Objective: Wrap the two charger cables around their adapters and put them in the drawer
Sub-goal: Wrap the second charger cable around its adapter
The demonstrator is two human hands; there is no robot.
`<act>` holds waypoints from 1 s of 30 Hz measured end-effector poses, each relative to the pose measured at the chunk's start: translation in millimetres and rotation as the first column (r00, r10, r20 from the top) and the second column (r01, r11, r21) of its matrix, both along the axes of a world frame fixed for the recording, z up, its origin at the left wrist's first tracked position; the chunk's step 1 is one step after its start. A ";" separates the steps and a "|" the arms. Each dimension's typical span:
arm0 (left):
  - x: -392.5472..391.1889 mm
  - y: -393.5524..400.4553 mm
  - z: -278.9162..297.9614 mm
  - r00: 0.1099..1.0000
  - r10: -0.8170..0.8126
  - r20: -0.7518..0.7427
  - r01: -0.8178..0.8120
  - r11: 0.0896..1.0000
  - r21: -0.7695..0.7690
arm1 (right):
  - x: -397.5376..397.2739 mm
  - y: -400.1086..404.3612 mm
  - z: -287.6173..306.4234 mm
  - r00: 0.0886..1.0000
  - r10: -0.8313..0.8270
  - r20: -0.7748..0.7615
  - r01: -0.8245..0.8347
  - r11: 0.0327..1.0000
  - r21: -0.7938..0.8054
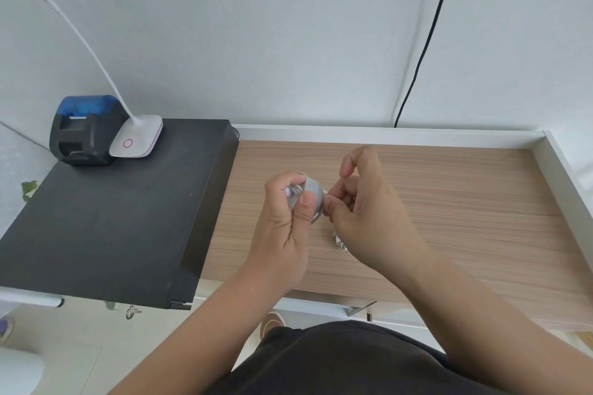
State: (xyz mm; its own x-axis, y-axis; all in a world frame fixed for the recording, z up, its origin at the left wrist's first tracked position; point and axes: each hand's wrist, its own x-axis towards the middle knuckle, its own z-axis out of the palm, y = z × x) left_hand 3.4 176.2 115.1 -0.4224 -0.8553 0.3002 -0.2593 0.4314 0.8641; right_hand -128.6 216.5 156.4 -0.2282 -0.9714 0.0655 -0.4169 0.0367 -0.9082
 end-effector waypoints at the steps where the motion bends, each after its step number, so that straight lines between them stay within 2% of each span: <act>1: 0.0 0.2 -2.1 1.000 0.004 0.006 -0.004 1.000 0.007 | 0.7 0.4 -0.5 1.000 -0.004 -0.021 0.004 1.000 -0.007; 7: 0.0 1.4 1.3 0.999 -0.024 0.029 0.025 1.000 -0.010 | 1.6 2.5 0.7 0.997 -0.015 -0.073 0.016 1.000 0.001; 13: -1.9 1.8 -0.2 0.998 -0.056 0.022 0.057 0.997 -0.053 | 2.0 2.9 0.1 0.996 -0.089 0.022 0.089 0.996 0.022; 15: -3.0 1.6 1.8 0.999 -0.052 0.005 0.052 0.999 -0.006 | 1.2 3.7 0.4 0.991 -0.111 0.076 0.110 0.994 0.017; 17: -4.6 0.1 3.5 0.992 -0.045 -0.114 0.063 0.985 0.158 | -0.7 2.5 2.7 0.985 -0.098 0.140 0.096 0.995 0.021; 18: -5.4 -1.9 4.2 0.979 -0.008 -0.203 0.071 0.951 0.301 | -2.1 0.4 4.6 0.981 -0.078 0.175 0.075 0.997 0.026; 20: -6.7 -6.3 2.0 0.940 0.118 -0.320 0.090 0.819 0.567 | -6.1 -6.0 7.2 0.970 -0.026 0.241 0.018 0.999 0.037; 22: -9.1 -9.3 0.7 0.885 0.249 -0.393 0.134 0.673 0.728 | -11.9 -11.3 4.8 0.945 -0.013 0.327 0.004 1.000 0.028; 25: -9.8 -10.9 2.3 0.820 0.387 -0.422 0.184 0.519 0.835 | -21.5 -14.7 -9.2 0.916 -0.042 0.399 0.043 0.999 0.006; 28: -5.7 -12.1 1.7 0.767 0.477 -0.430 0.218 0.437 0.873 | -24.1 -13.4 -29.5 0.968 0.031 0.248 -0.030 1.000 -0.009; 30: -3.6 -11.8 0.9 0.757 0.485 -0.438 0.239 0.418 0.876 | -19.9 -11.8 -40.0 0.982 0.116 0.152 -0.115 0.993 -0.011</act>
